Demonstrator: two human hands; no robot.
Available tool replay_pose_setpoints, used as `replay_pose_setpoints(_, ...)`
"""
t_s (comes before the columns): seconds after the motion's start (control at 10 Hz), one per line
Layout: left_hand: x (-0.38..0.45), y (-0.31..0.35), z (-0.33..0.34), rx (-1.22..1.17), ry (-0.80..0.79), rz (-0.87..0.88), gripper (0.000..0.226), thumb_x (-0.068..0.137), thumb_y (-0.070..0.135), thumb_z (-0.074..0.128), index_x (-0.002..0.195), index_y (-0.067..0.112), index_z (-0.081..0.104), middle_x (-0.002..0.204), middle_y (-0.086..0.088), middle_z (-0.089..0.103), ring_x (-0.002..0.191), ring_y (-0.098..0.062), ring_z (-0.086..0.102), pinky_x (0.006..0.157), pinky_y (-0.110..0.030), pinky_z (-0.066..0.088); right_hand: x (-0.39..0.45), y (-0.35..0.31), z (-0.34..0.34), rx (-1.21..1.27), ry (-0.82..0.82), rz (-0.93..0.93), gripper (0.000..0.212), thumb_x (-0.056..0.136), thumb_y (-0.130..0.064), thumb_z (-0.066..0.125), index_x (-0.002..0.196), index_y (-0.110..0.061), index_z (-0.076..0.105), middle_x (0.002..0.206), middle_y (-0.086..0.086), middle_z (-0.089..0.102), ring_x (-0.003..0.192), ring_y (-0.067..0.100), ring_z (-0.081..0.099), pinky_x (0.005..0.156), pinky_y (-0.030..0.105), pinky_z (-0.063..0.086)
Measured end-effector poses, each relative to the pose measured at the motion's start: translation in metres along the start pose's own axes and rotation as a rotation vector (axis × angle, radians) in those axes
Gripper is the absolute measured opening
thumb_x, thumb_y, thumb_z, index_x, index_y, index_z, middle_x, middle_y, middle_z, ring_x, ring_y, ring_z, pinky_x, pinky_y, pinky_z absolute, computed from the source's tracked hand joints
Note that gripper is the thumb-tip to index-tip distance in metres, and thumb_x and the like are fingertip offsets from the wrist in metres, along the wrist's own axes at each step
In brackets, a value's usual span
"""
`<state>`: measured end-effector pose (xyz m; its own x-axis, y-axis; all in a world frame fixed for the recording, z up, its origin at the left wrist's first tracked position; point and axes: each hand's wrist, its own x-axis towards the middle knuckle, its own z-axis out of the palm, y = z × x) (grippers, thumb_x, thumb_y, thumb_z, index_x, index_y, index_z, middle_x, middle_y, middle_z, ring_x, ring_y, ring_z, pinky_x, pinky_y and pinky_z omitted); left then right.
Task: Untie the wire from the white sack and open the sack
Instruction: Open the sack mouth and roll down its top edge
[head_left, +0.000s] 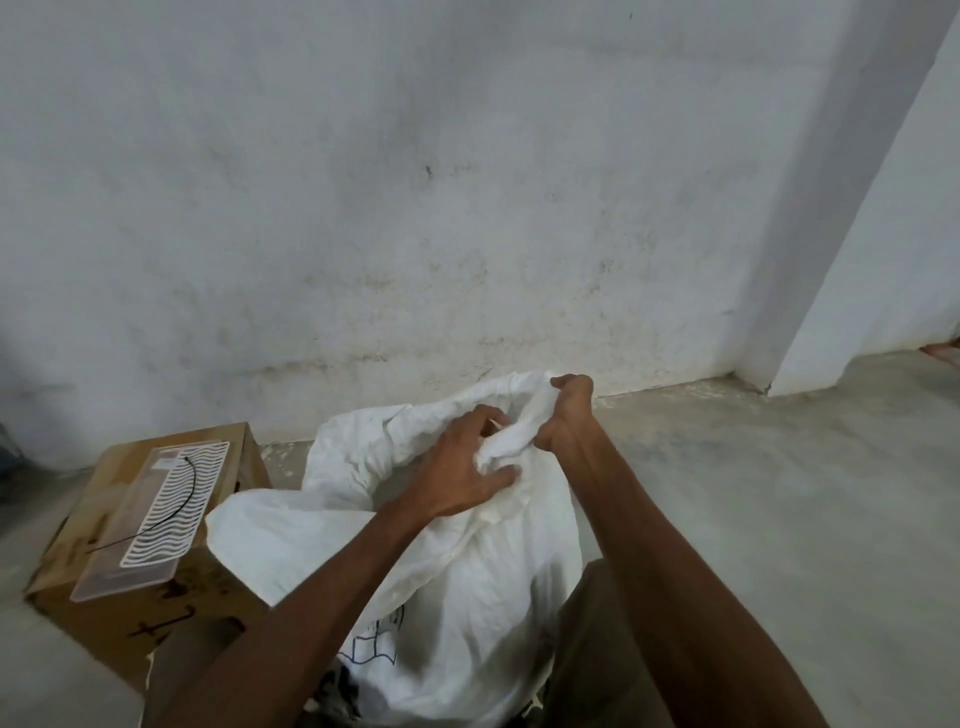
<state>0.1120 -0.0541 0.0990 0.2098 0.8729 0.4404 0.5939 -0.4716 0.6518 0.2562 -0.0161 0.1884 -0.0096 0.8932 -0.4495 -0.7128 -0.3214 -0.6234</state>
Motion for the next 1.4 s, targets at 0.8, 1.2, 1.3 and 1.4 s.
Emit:
replay_pose_setpoints(0.8,-0.009,-0.02,-0.003,0.22,0.01,0.125,0.056,0.065,0.036,0.083,0.114,0.031,0.058,0.111,0.007,0.056,0.09,-0.011,0.062,0.074,-0.032,0.057,0.043,-0.007,-0.071,-2.235,-0.839,-1.538,0.03,0.059,-0.01,0.082,0.079,-0.014,0.06,0.067,0.003,0.061,0.057,0.026,0.058,0.051,0.032,0.047)
replay_pose_setpoints(1.2,-0.016,0.001,-0.034,0.276,-0.376,-0.199,0.017,0.066,0.025,0.085,0.073,0.018,0.071,0.074,0.004,0.072,0.069,-0.015,0.067,0.057,-0.031,0.047,0.041,0.01,-0.084,-2.005,-0.508,-1.512,0.043,0.057,-0.017,0.082,0.094,-0.019,0.059,0.09,-0.002,0.06,0.072,0.023,0.06,0.059,0.031,0.047)
replay_pose_setpoints(1.3,-0.022,0.007,-0.023,0.436,-0.144,-0.12,0.014,0.072,0.019,0.074,0.069,0.023,0.06,0.072,0.007,0.067,0.074,-0.018,0.066,0.056,-0.024,0.034,0.03,0.0,-0.073,-2.015,-0.621,-1.141,0.079,0.051,-0.046,0.077,0.123,-0.03,0.05,0.125,-0.007,0.047,0.111,0.016,0.047,0.091,0.035,0.039)
replay_pose_setpoints(1.4,-0.029,0.013,-0.016,0.41,0.01,-0.07,0.01,0.075,0.011,0.07,0.077,0.018,0.062,0.079,0.001,0.067,0.075,-0.02,0.064,0.061,-0.026,0.038,0.022,0.006,-0.059,-2.164,-0.803,-1.002,0.059,0.054,-0.053,0.074,0.109,-0.035,0.063,0.107,-0.013,0.064,0.101,0.009,0.055,0.095,0.035,0.041)
